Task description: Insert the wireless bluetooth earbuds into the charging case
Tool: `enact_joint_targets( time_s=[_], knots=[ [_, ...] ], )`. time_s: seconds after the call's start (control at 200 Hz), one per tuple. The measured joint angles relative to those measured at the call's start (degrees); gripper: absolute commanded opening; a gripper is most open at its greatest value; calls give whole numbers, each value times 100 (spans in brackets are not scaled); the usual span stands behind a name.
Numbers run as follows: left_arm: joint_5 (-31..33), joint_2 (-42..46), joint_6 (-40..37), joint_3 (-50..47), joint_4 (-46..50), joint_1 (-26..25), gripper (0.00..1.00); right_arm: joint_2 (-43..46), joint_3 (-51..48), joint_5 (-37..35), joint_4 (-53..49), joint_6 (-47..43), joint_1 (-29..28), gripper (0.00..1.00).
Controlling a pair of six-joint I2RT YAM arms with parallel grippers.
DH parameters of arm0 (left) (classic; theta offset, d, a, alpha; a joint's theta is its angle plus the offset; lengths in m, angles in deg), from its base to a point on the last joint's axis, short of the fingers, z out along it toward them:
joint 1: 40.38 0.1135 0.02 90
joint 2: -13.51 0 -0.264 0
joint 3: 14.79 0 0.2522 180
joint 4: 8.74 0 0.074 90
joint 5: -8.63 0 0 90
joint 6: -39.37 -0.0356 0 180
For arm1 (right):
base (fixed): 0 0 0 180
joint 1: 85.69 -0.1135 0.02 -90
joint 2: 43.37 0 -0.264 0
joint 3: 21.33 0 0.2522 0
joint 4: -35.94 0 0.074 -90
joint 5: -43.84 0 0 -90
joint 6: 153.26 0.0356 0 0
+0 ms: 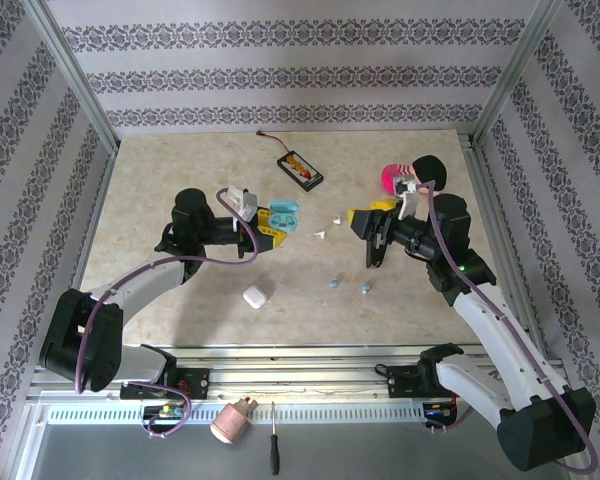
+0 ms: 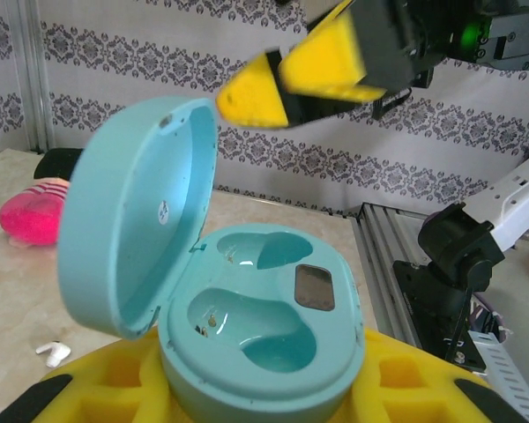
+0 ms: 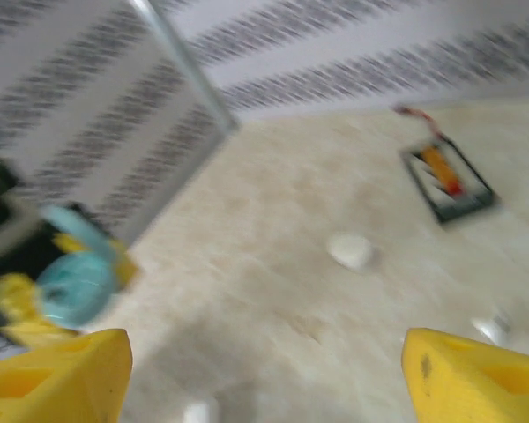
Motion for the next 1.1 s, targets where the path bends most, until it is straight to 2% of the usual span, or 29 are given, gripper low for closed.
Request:
enact_joint_targets(
  time_s=[0.245,0.35,0.45,0.74,1.099],
  knots=[
    [-31,0,-98,0,-4,35,34,-155,-46,-1349,-1958,330,-116,69],
    [-35,0,-105,-2,-7,37,34,-459,-52,-2149,-2677,538,-654,62],
    [-50,0,-122,-42,-31,50,34,-730,-131,-2736,-3088,870,-1174,60],
    [-168,44,-232,-129,-37,208,34,-1637,-566,-3287,-3132,1818,-1705,51],
    [-262,170,-271,-179,-33,262,34,-2444,-566,-3388,-2494,2094,-1731,41]
  ],
)
